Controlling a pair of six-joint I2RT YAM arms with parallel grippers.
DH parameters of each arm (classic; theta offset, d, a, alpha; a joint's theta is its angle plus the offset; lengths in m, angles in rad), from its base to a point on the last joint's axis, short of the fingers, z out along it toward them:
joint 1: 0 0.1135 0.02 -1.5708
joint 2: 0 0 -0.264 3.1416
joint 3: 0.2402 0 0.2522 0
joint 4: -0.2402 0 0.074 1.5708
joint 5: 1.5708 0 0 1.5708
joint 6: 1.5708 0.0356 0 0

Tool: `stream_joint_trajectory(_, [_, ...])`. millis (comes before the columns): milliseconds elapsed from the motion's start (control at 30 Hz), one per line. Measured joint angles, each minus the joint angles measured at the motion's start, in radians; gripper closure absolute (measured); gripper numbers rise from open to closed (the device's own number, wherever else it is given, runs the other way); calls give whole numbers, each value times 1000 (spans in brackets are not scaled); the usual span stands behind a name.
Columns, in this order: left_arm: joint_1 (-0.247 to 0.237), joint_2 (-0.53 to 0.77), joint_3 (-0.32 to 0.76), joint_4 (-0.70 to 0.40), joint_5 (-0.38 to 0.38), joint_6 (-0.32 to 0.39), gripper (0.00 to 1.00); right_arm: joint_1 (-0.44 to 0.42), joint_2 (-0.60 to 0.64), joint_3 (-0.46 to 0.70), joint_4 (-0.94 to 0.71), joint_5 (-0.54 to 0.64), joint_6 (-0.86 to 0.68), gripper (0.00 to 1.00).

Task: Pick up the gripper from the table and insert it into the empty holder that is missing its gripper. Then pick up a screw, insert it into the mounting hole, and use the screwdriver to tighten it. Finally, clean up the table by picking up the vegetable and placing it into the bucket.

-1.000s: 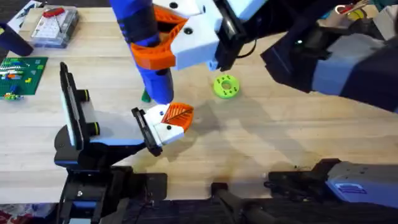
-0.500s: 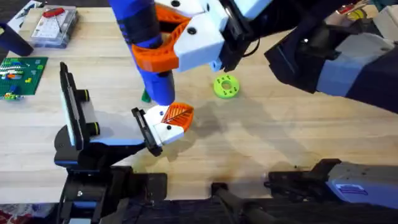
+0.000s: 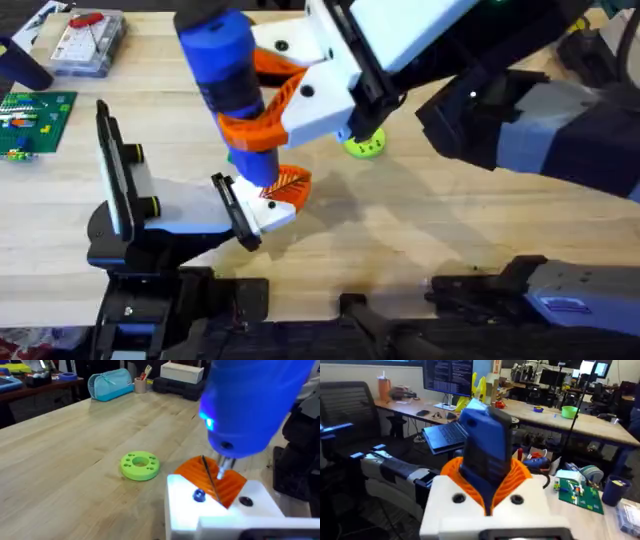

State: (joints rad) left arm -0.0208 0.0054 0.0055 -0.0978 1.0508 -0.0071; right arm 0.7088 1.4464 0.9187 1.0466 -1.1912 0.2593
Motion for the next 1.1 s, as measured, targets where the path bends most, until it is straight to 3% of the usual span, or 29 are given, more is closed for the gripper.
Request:
stream_joint_trajectory(533, [0, 0, 0, -1, 1, 0, 989, 7, 0, -3, 0, 103, -10, 978])
stream_joint_trajectory(1100, [0, 0, 0, -1, 0, 8, 989, 9, 22, -1, -24, 107, -7, 978])
